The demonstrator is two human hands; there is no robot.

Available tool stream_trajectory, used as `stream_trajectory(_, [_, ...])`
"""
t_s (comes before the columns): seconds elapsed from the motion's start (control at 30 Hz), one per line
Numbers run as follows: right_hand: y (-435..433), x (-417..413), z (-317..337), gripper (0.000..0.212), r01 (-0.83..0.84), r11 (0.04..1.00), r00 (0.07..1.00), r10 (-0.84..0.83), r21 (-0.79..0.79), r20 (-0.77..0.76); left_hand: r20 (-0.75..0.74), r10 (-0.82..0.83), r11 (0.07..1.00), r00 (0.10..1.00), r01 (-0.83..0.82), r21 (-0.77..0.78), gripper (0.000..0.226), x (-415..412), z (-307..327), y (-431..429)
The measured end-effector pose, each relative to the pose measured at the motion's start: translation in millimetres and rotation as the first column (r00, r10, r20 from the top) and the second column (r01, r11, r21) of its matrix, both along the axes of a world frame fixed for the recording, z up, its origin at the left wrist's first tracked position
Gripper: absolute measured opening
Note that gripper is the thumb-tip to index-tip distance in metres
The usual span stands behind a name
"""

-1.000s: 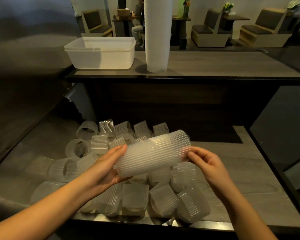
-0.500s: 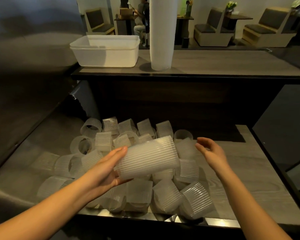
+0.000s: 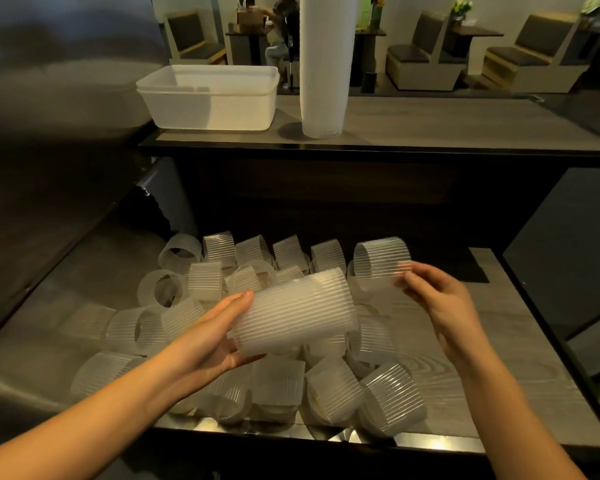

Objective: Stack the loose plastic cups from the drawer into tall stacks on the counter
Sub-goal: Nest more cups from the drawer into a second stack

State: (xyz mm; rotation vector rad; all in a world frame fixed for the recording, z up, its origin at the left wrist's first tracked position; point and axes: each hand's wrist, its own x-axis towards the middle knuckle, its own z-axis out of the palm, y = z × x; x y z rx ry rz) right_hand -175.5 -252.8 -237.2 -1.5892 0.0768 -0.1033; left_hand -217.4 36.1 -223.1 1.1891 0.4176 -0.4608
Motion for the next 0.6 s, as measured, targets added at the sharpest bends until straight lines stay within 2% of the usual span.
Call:
stream_trajectory(0.03, [-0.5,-5.8,4.8,0.013,-0.023,0.998,1.000,0.022,0.054,0.011,-0.001,0.003,1.000,1.000,-0.003,-0.002,0.049,0.5,-0.3,-0.1])
stream_trajectory(0.07, [-0.5,-11.8,8.2,0.019,-0.055,0.993,0.998,0.053,0.107,0.026,-0.004,0.003,1.000,1.000,-0.003,-0.007,0.049,1.1,-0.7,-0.2])
stream_trajectory(0.13, [0.3,-22.5,9.7,0.051,-0.106,0.981,0.994,0.103,0.164,0.028,-0.009,-0.005,1.000,1.000,0.005,-0.018,0.049,1.9,-1.0,-0.9])
stream_trajectory(0.2, [3.6,-30.0,7.5,0.065,-0.109,0.979,0.994,0.110,0.170,0.004,-0.009,-0.014,1.000,1.000,0.014,-0.015,0.049,2.1,0.0,-2.1])
stream_trajectory(0.23, [4.9,-32.7,6.3,0.061,-0.108,0.979,0.994,0.110,0.172,-0.006,-0.010,-0.018,1.000,1.000,0.018,-0.008,0.050,2.1,0.8,-2.9])
stream_trajectory(0.33, [8.2,-38.0,6.9,0.029,-0.091,0.975,0.994,0.101,0.200,-0.039,-0.008,-0.025,1.000,1.000,0.025,0.003,0.049,2.3,2.6,-5.5])
stream_trajectory(0.4, [9.7,-39.6,7.8,0.015,-0.075,0.979,0.993,0.090,0.192,-0.071,-0.007,-0.025,1.000,1.000,0.025,0.011,0.049,2.0,3.1,-5.9])
stream_trajectory(0.6, [13.4,-45.3,9.2,0.019,-0.056,0.984,0.993,0.072,0.172,-0.091,0.004,-0.030,0.999,1.000,0.030,0.013,0.050,0.2,2.5,-3.4])
